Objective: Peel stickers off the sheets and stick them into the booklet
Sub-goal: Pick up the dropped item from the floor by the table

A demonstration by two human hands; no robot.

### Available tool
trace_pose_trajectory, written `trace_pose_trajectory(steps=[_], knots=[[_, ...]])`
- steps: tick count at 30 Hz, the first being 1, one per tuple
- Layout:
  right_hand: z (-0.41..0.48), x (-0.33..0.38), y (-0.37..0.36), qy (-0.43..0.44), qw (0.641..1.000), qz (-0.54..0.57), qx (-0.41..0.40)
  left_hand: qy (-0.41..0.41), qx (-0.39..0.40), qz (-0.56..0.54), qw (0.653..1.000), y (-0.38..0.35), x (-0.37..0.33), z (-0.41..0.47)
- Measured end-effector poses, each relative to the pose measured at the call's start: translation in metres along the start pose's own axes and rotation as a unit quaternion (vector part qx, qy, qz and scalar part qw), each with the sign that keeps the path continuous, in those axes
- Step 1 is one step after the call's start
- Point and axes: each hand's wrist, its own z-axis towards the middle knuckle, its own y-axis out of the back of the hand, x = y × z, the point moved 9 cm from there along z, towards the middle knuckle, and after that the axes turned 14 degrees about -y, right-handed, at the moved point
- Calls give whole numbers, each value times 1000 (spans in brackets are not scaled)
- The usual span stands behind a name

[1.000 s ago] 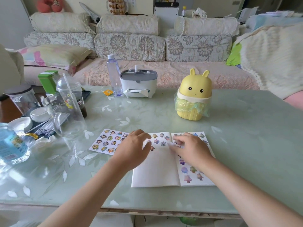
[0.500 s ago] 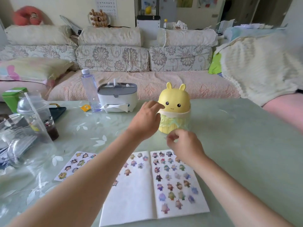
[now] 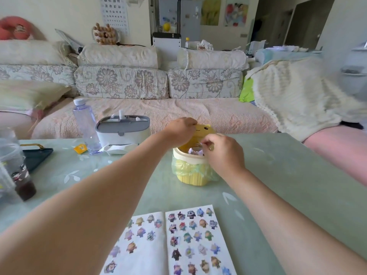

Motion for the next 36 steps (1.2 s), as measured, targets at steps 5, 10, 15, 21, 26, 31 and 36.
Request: trace_pose_trajectory(steps=[5, 10, 15, 21, 26, 31, 36], knots=[[-1, 2, -21, 42, 997, -38, 44, -11, -2, 5, 1000, -5, 13, 7], [-7, -3, -9, 50, 999, -16, 0, -28, -1, -6, 1000, -14, 20, -2], [-27, 18, -14, 56, 996, 0, 65, -54, -73, 2, 996, 7, 19, -31], [-92, 77, -50, 68, 970, 3, 235, -25, -148, 73, 986, 49, 36, -161], [-177, 133, -103, 110, 921, -37, 372, 122, -43, 105, 986, 44, 93, -293], [-224, 167, -150, 128, 906, -72, 397, 219, 23, 156, 963, 41, 139, -376], [-236, 181, -184, 126, 898, -135, 398, 243, 92, 150, 954, 19, 155, -407]])
